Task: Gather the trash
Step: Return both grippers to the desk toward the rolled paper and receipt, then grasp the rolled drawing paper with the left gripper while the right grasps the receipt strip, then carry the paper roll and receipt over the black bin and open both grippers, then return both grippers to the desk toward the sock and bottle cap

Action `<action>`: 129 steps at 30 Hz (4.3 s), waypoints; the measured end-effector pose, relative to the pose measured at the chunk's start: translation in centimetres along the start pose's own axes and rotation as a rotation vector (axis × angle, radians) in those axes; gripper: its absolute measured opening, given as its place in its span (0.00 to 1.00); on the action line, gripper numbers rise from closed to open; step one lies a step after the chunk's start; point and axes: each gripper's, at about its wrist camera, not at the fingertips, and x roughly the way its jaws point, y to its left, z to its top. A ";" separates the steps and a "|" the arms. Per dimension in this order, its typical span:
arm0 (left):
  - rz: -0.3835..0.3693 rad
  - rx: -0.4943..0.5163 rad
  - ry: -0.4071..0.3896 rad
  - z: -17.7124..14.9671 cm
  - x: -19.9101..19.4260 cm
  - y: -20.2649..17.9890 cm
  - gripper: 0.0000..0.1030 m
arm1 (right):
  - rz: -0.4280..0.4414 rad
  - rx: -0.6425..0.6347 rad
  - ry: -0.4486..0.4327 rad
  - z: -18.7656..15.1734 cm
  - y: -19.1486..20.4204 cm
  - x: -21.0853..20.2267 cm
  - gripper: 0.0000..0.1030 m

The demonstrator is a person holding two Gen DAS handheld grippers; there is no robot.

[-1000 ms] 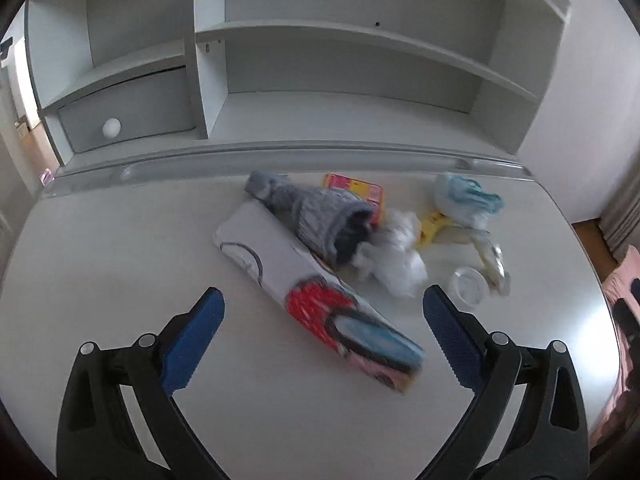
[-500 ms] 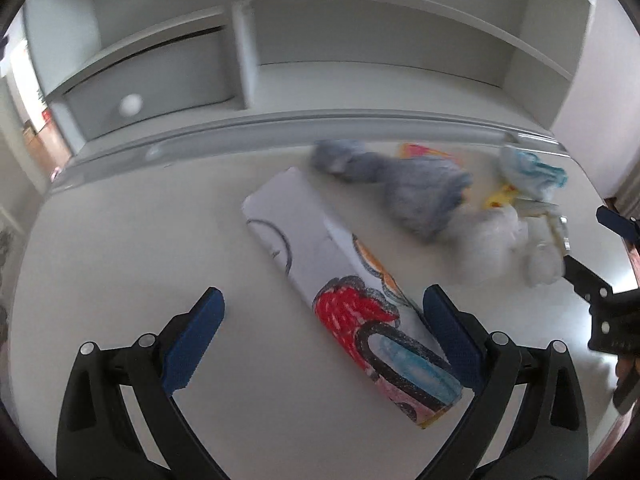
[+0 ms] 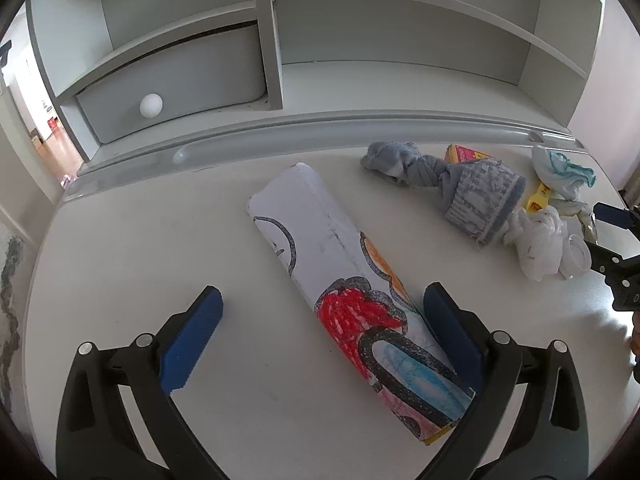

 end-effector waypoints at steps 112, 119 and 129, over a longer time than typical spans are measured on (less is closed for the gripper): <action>-1.195 0.536 -0.094 -12.6 -18.8 -39.4 0.92 | -1.112 0.846 -0.366 -36.2 -22.8 -33.0 0.93; -0.563 0.177 -0.283 -2.4 -15.3 -21.3 0.93 | -0.707 0.479 -0.454 -20.1 -16.7 -24.8 0.93; -0.158 -0.153 -0.139 2.6 -5.6 -4.3 0.93 | -0.105 0.070 -0.238 -6.3 -2.6 -10.5 0.93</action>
